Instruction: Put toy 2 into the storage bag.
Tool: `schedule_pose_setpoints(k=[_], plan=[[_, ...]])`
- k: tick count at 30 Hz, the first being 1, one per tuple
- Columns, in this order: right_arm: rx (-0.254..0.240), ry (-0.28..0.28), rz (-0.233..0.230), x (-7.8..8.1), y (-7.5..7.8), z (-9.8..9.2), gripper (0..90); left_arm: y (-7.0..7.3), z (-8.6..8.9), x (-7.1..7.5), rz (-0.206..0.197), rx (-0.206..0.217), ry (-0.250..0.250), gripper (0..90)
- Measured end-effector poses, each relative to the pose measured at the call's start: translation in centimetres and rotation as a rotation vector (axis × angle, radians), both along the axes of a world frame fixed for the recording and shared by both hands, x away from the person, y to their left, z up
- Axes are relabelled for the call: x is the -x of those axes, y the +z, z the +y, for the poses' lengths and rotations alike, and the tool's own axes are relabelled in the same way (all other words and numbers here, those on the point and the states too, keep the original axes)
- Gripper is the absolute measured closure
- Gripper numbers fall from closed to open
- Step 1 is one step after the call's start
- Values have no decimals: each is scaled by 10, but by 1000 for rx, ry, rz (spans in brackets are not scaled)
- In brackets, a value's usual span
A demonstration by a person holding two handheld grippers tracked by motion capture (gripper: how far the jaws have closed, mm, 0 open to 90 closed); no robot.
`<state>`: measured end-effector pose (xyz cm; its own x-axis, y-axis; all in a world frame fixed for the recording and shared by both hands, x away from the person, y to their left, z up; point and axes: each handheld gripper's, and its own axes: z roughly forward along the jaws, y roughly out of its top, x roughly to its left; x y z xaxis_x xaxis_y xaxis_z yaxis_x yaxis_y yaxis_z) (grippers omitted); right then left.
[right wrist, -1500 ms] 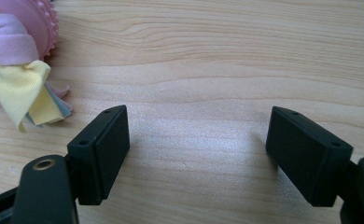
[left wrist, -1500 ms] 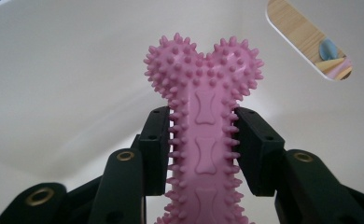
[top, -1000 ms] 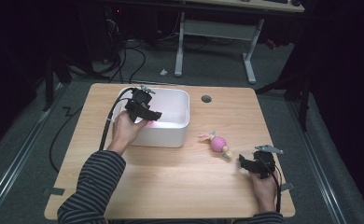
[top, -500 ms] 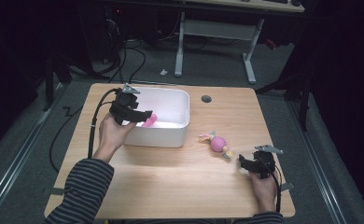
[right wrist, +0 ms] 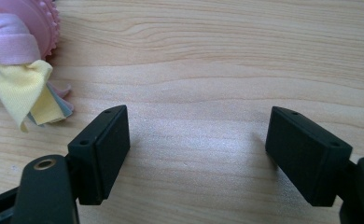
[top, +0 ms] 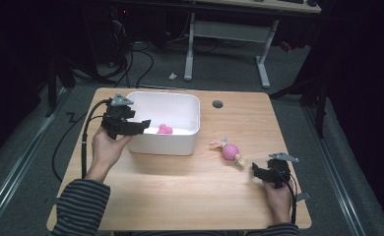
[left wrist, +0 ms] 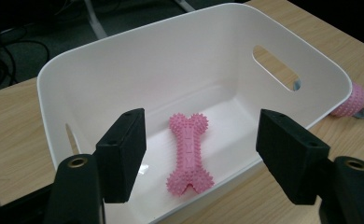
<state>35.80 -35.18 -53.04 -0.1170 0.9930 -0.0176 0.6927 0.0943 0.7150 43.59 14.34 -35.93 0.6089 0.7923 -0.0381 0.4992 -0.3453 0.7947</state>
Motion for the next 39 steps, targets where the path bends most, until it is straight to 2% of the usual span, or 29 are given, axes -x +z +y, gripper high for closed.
schedule_pose_setpoints(k=[12,24,39], plan=[[1,1,-1,0,0,0,219,-6,15,23,-29,29,13,334],[1,1,0,0,0,0,219,-16,26,39,-30,45,31,334],[2,4,-1,0,0,0,219,-36,36,55,-11,75,52,333]])
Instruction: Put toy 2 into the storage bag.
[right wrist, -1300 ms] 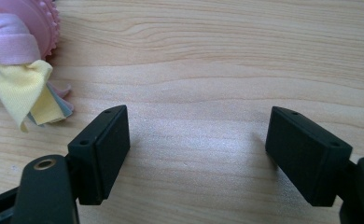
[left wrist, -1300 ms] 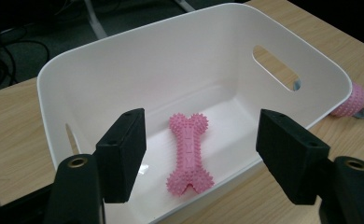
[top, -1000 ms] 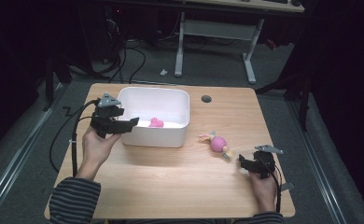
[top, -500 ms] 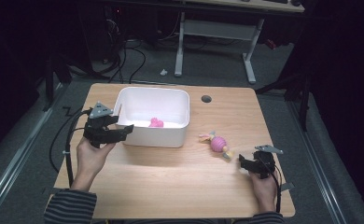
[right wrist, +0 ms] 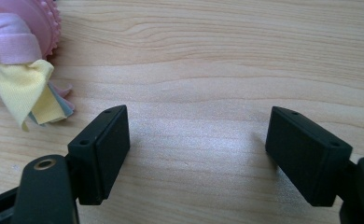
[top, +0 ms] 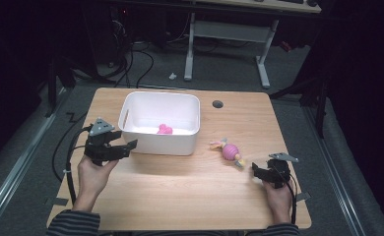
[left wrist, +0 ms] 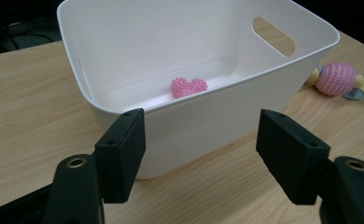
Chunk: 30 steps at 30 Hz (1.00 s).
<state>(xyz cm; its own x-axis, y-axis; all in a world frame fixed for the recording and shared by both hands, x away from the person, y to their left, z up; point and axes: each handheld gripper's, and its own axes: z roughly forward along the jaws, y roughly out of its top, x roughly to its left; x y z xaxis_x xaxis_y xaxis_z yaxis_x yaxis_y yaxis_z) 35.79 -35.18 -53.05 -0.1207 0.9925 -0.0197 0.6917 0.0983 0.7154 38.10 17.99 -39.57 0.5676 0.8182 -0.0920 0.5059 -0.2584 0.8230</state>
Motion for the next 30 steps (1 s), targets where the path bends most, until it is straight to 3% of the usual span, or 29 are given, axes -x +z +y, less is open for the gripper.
schedule_pose_setpoints(k=[9,30], plan=[[-1,-2,0,0,0,0,219,-15,3,3,22,17,12,333],[-2,-2,1,0,0,0,219,-46,-1,7,68,-4,10,329]])
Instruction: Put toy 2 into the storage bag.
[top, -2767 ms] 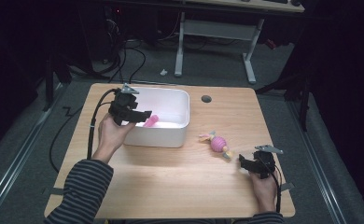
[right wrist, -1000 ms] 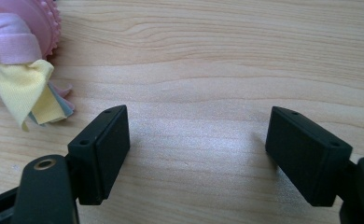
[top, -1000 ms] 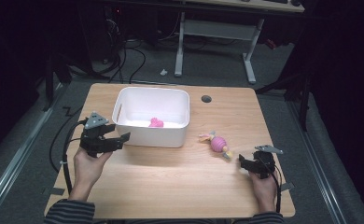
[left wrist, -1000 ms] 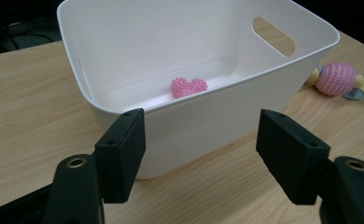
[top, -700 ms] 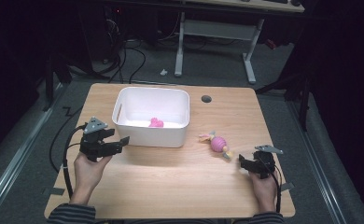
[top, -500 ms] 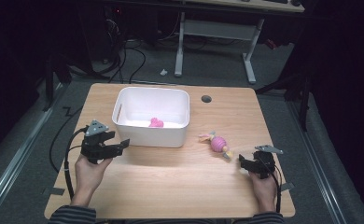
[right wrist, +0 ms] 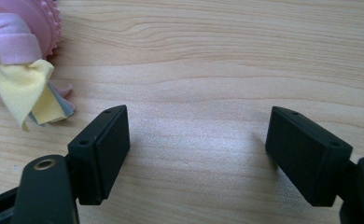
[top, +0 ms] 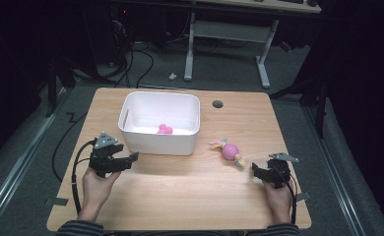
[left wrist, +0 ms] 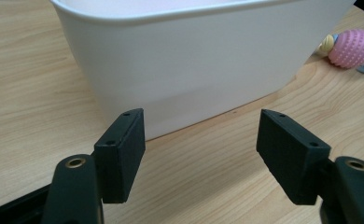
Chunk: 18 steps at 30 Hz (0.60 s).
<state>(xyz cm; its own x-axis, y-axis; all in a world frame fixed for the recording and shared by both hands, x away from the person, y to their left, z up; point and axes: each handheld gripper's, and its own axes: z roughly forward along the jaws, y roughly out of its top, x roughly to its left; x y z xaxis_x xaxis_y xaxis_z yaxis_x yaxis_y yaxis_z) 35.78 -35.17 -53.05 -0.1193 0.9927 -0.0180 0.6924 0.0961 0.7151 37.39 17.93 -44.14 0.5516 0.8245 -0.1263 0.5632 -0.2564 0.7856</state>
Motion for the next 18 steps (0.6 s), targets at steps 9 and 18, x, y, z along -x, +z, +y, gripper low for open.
schedule_pose_setpoints(k=[9,18], plan=[[2,3,0,0,0,0,219,-22,-4,0,37,-7,5,326],[1,4,-1,0,0,0,219,-33,-5,-2,47,2,10,322]])
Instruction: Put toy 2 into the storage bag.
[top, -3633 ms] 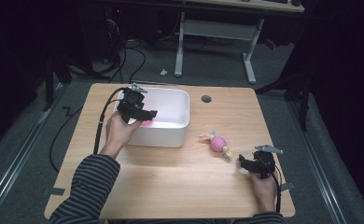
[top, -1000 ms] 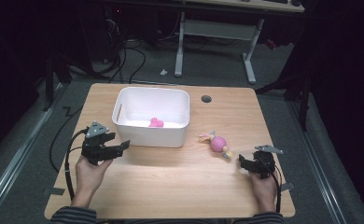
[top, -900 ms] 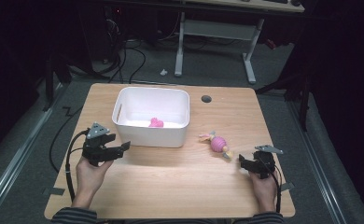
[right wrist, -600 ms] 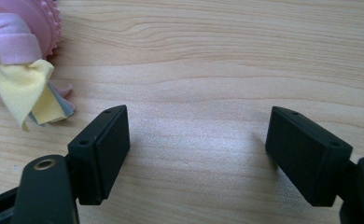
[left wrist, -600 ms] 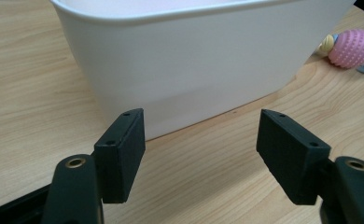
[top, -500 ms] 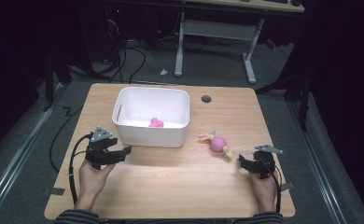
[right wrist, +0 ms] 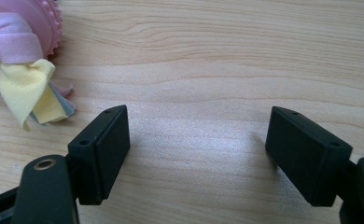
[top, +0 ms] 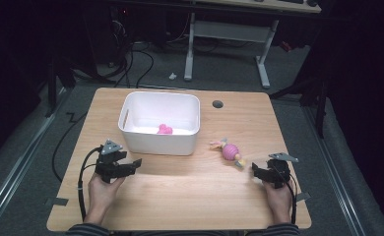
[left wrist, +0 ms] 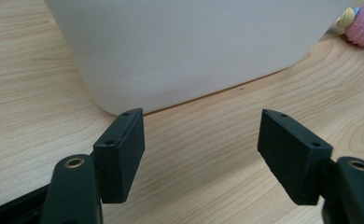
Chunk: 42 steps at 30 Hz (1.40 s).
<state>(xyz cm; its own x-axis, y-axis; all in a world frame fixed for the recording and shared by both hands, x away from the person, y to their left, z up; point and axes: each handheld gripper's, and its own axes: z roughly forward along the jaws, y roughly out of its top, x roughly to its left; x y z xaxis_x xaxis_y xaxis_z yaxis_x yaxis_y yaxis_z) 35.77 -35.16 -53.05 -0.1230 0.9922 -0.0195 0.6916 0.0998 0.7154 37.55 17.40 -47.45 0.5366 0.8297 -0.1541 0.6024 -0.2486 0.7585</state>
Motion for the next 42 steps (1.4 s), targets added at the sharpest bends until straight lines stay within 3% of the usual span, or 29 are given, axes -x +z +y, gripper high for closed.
schedule_pose_setpoints(k=[24,37,42], plan=[[0,0,0,0,0,0,219,-29,-6,-12,65,-28,10,316],[0,2,0,0,0,0,219,-43,-12,-18,76,-76,26,314],[-1,1,1,0,0,0,219,-47,-15,-19,50,-133,38,315]])
